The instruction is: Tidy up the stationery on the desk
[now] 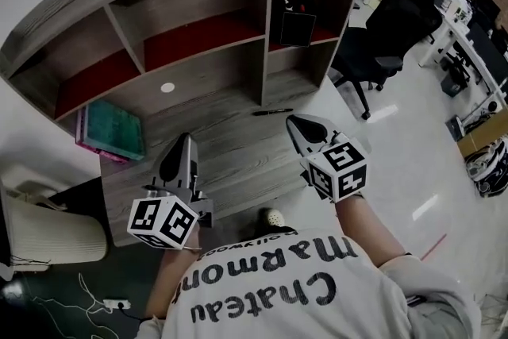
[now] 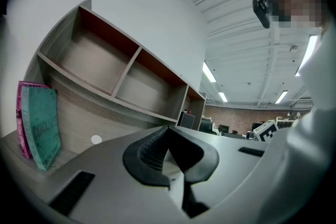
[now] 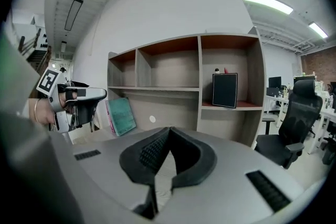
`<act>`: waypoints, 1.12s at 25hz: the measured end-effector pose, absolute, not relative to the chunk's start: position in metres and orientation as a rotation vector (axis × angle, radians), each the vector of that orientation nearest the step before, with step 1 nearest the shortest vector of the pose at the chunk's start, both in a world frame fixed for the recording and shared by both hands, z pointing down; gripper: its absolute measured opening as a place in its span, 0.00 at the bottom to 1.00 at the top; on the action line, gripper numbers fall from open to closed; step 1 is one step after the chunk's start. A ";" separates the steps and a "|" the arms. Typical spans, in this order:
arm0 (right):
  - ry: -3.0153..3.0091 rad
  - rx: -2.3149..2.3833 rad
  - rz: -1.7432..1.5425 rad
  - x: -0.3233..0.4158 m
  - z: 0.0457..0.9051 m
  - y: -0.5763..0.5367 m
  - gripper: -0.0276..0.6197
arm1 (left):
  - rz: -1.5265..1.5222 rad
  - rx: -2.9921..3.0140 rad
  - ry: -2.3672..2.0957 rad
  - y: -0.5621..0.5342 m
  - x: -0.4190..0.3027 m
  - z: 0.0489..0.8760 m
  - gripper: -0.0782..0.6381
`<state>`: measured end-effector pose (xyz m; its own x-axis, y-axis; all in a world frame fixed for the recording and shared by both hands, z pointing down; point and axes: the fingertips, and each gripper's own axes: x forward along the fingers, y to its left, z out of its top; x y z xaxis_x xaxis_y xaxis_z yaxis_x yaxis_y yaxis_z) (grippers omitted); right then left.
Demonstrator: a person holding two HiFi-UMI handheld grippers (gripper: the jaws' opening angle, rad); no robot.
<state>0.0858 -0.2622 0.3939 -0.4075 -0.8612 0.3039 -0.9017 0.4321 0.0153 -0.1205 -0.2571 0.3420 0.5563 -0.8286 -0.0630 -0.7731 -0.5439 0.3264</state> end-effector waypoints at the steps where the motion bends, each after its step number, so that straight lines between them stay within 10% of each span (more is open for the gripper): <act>1: -2.427 1.510 0.227 0.087 0.397 -0.271 0.06 | -0.304 2.517 -1.350 -0.262 -0.120 0.345 0.13; 28: -2.338 1.072 0.629 0.094 0.570 -0.427 0.06 | -0.186 2.132 -1.727 -0.315 -0.151 0.422 0.13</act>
